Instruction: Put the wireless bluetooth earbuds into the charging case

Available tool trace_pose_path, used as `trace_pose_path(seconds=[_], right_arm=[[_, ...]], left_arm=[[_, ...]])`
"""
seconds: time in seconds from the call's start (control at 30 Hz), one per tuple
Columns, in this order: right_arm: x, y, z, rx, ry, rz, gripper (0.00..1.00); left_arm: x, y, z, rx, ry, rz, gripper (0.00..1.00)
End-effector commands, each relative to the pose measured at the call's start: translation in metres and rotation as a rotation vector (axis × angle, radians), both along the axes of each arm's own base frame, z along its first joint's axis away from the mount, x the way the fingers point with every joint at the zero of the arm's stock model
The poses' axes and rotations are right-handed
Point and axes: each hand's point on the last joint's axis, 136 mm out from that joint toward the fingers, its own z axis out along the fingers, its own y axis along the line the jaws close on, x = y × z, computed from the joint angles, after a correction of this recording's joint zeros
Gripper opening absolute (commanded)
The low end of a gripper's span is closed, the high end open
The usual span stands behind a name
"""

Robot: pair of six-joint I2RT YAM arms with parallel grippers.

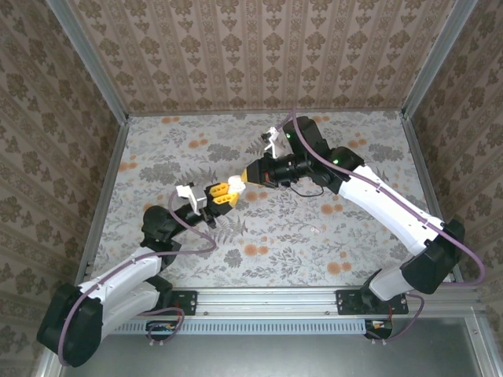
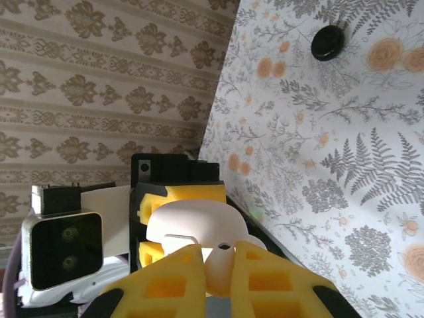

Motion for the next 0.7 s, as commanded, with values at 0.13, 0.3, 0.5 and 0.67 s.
trace_pose_path(seconds=[0.13, 0.3, 0.5, 0.67], right_arm=[[-0.0281, 0.0161, -0.0010, 0.088, 0.110, 0.111, 0.11], [-0.0316, 0.0148, -0.0025, 0.098, 0.130, 0.114, 0.11], [-0.0321, 0.0133, -0.0008, 0.094, 0.131, 0.121, 0.10], [-0.0353, 0.0136, 0.0014, 0.091, 0.133, 0.144, 0.09]], left_arm=[[-0.0223, 0.0013, 0.0443, -0.093, -0.159, -0.068, 0.00], [-0.0208, 0.0010, 0.0438, -0.096, -0.165, -0.063, 0.00], [-0.0194, -0.0001, 0.0425, -0.096, -0.164, -0.065, 0.00], [-0.0193, -0.0003, 0.0409, -0.093, -0.162, -0.065, 0.00]])
